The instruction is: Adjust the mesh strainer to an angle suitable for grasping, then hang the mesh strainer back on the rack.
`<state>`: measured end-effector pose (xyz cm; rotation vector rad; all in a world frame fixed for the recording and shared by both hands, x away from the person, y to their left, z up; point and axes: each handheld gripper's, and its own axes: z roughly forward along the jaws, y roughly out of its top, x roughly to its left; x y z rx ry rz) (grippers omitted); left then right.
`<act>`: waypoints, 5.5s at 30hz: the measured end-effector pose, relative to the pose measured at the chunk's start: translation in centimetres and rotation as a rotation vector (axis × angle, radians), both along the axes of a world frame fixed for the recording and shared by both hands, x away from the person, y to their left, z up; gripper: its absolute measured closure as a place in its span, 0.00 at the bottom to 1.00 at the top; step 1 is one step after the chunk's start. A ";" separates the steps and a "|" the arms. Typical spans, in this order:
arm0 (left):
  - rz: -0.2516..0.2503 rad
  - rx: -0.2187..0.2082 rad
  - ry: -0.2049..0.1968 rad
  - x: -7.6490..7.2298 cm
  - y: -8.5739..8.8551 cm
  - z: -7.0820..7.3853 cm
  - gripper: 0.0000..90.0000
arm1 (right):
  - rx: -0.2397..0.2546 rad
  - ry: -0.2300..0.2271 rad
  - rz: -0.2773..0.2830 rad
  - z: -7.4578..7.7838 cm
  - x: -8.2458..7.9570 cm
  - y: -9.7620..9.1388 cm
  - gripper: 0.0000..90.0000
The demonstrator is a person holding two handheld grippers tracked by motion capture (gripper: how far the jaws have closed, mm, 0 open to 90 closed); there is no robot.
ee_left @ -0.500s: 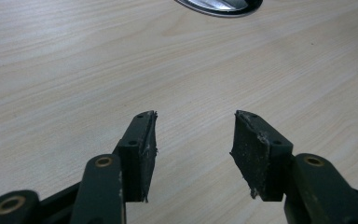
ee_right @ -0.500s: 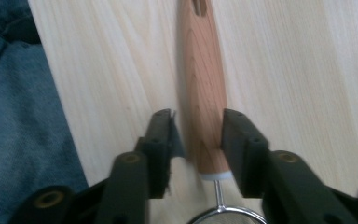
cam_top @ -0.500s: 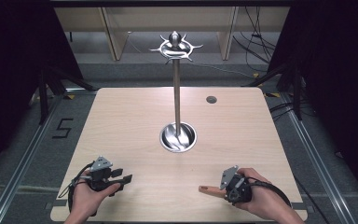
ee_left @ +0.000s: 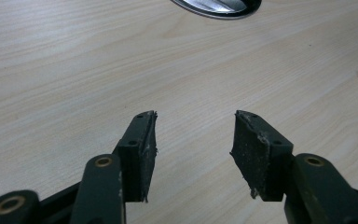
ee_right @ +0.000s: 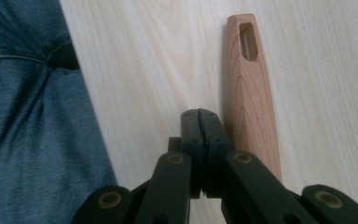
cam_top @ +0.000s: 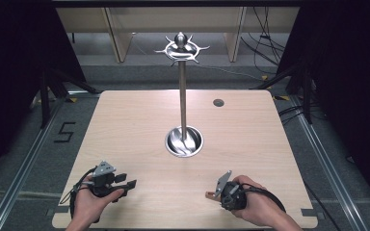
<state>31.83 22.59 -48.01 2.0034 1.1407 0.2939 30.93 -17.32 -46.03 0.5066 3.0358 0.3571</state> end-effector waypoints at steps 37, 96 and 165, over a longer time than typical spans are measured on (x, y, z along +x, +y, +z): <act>0.006 -0.015 0.005 0.1 0.1 0.0 0.53 | 0.068 -0.044 -0.381 -1.5 9.8 -1.7 1.00; 0.007 -0.008 0.020 0.1 0.3 -0.1 0.51 | -0.051 0.124 -0.694 0.2 10.2 -6.6 0.61; 0.019 -0.012 0.016 0.0 0.2 -0.1 0.51 | 0.398 -0.155 -0.743 2.4 5.0 -9.4 0.77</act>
